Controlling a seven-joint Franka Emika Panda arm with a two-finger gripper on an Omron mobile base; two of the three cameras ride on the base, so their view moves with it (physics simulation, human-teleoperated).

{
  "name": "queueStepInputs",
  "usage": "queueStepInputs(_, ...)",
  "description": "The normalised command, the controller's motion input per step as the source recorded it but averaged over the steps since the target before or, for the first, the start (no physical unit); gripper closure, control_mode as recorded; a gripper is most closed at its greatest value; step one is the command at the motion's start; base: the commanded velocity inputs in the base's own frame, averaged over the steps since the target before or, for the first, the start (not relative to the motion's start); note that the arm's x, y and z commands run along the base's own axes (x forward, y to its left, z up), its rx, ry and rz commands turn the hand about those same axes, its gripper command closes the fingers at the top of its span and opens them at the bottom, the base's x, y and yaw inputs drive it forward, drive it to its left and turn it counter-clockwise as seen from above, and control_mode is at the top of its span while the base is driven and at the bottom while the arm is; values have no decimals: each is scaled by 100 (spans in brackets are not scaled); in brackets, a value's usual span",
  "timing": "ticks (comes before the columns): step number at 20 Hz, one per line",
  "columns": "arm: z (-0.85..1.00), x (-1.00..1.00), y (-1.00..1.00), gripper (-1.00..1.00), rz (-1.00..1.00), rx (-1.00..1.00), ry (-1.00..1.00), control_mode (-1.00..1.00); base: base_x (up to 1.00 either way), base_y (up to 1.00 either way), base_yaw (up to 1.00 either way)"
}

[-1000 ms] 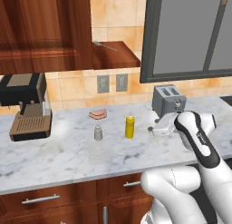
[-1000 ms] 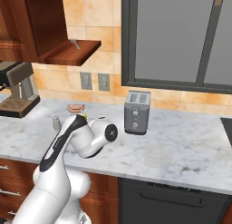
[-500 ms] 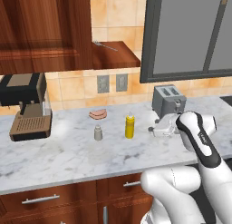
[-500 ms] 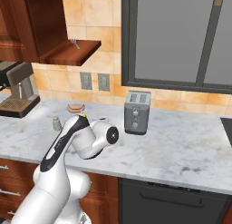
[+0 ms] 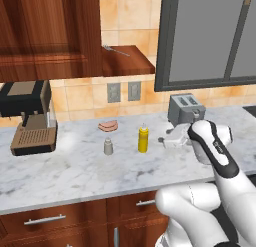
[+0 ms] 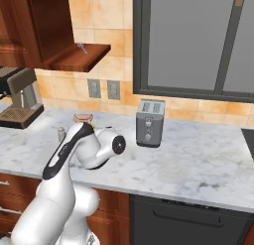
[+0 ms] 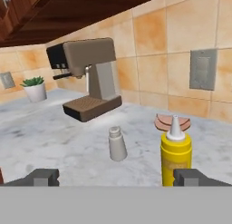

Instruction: Pick the mustard and shaker from the counter and place them in the cabinet.

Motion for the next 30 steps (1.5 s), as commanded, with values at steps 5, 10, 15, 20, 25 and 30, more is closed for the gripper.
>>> queueStepInputs(5, -9, 25, 2, -100, 0, 0, 1, -100, 0, 0, 0)
queueStepInputs(10, -14, 23, 0, -100, 1, 0, 2, -100, 0, 0, 0)
queueStepInputs(15, -13, 24, 0, -100, 2, 0, 3, -100, 0, 0, 0)
queueStepInputs(20, -15, 23, 0, -100, 3, 0, 3, -100, 0, 0, 0)
queueStepInputs(25, -18, 21, 5, -100, 1, 0, 3, -100, 0, 0, 0)
queueStepInputs(30, -18, 27, 13, -100, 2, 0, 4, -100, 0, 0, 0)
